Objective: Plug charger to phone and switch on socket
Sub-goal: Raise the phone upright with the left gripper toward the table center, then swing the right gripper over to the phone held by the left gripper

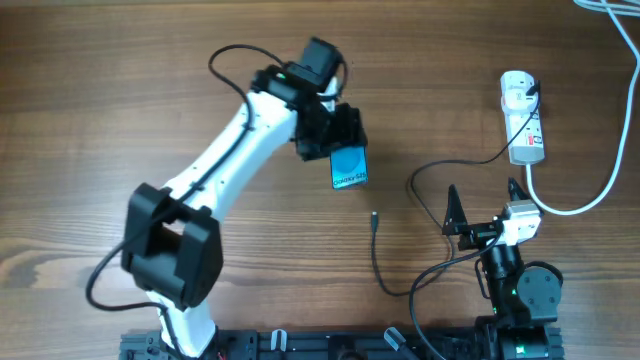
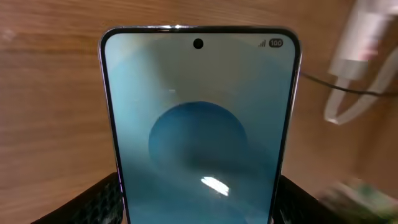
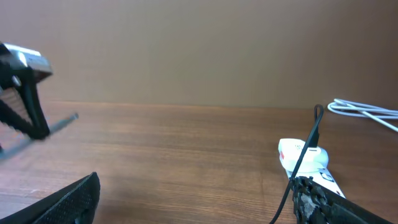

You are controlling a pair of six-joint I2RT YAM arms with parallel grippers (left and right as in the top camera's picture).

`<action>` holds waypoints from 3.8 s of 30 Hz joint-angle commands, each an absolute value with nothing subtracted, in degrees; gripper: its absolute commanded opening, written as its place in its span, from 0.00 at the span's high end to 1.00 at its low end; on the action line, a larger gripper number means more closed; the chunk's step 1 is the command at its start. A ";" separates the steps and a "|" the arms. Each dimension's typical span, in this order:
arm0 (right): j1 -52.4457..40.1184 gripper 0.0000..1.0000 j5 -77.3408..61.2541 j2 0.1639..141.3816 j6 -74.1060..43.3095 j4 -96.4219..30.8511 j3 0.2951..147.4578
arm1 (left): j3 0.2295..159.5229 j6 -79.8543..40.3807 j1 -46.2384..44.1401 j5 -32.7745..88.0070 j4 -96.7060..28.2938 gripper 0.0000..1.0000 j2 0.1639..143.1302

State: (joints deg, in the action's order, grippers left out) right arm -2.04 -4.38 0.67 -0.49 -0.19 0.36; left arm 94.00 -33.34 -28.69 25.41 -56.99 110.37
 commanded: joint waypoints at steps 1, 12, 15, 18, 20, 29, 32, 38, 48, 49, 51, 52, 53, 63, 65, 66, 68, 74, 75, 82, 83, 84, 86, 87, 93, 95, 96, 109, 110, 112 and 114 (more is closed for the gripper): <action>-1.80 0.00 -3.44 0.27 -0.01 0.01 0.30 | 94.19 -33.23 -24.32 44.84 -57.28 0.30 106.78; -1.80 0.00 -3.44 0.27 -0.03 0.01 0.30 | 94.17 -30.46 -11.77 82.32 -57.47 0.35 106.69; -1.80 0.00 -3.44 0.27 -0.03 0.01 0.30 | 94.17 -30.50 -10.28 83.83 -57.49 0.35 106.69; -1.80 0.01 -3.44 0.27 -0.01 0.01 0.30 | 94.17 -32.73 -9.21 84.88 -57.49 0.36 106.69; -1.80 0.00 -3.44 0.27 -0.03 0.01 0.30 | 94.17 -33.56 -8.71 84.93 -57.54 0.36 106.69; -1.80 0.00 -3.44 0.27 -0.03 0.01 0.30 | 94.17 -36.75 -8.45 85.69 -57.49 0.37 106.69; -1.80 0.00 -3.44 0.27 -0.01 0.01 0.30 | 94.17 -36.97 -8.45 85.71 -57.49 0.37 106.69; -1.80 0.00 -3.42 0.27 -0.01 0.01 0.30 | 94.17 -36.97 -8.45 85.73 -57.49 0.37 106.69; -1.80 0.00 -3.44 0.27 -0.03 0.01 0.30 | 94.17 -38.26 -7.97 87.77 -57.56 0.38 106.69; -1.80 0.00 -3.44 0.27 -0.03 0.01 0.30 | 94.17 -38.26 -7.70 88.05 -57.69 0.38 106.69; -1.80 0.00 -3.44 0.27 -0.01 0.01 0.30 | 94.17 -38.48 -6.87 88.07 -58.22 0.38 106.69; -1.80 0.00 -3.44 0.27 -0.03 0.01 0.30 | 94.17 -38.50 -6.66 88.07 -58.24 0.38 106.69; -1.80 0.00 -3.44 0.27 -0.01 0.01 0.30 | 94.17 -38.68 -6.02 88.05 -58.35 0.37 106.69; -1.80 0.00 -3.44 0.27 -0.01 0.01 0.30 | 94.17 -46.44 -3.99 88.01 -58.59 0.37 106.69; -1.80 0.00 -3.44 0.27 -0.01 0.01 0.30 | 94.17 -47.00 -3.99 87.85 -58.59 0.37 106.69; -1.80 0.00 -3.44 0.27 -0.03 0.01 0.30 | 94.17 -47.00 -3.99 87.83 -58.59 0.37 106.69; -1.80 0.00 -3.44 0.27 -0.01 0.01 0.30 | 94.17 -47.00 -3.99 87.77 -58.59 0.37 106.69; -1.80 0.00 -3.44 0.27 -0.03 0.01 0.30 | 94.17 -47.07 -3.99 87.33 -58.59 0.37 106.69; -1.80 0.01 -3.44 0.27 -0.01 0.01 0.30 | 94.17 -47.22 -3.99 87.24 -58.59 0.37 106.69; -1.80 0.00 -3.44 0.27 -0.05 0.01 0.30 | 94.17 -47.46 -3.99 87.13 -58.59 0.37 106.69; -1.80 0.00 -3.44 0.27 -0.03 0.01 0.30 | 94.17 -47.46 -3.99 87.13 -58.59 0.37 106.69; -1.80 0.00 -3.44 0.27 -0.01 0.01 0.30 | 94.17 -47.46 -3.99 87.13 -58.59 0.37 106.69; -1.80 0.00 -3.44 0.27 -0.01 0.01 0.30 | 94.17 -47.46 -3.99 87.13 -58.59 0.38 106.69; -1.80 0.00 -3.44 0.27 -0.03 0.01 0.30 | 94.17 -47.46 -3.99 87.13 -58.59 0.38 106.69; -1.80 0.00 -3.44 0.27 -0.01 0.01 0.30 | 94.17 -48.49 -3.99 86.94 -58.57 0.37 106.69; -1.80 0.00 -3.44 0.27 -0.01 0.01 0.30 | 94.17 -48.49 -4.01 86.94 -58.59 0.37 106.69; -1.80 0.00 -3.44 0.27 -0.01 0.01 0.30 | 94.17 -48.49 -3.99 86.94 -58.57 0.37 106.69; -1.80 0.00 -14.68 0.27 -43.13 1.65 0.30 | 94.17 -48.49 -3.99 85.84 -58.59 0.37 106.69; -1.80 0.00 -16.10 0.40 -56.95 1.28 0.30 | 94.17 -48.49 -3.99 85.84 -58.59 0.37 106.69; -1.80 0.00 -18.15 0.78 -72.95 1.50 0.30 | 94.17 -48.49 -3.99 85.84 -58.59 0.37 106.69; -1.80 0.00 -18.28 0.97 -83.02 2.63 0.30 | 94.17 -48.49 -3.99 85.84 -58.57 0.37 106.69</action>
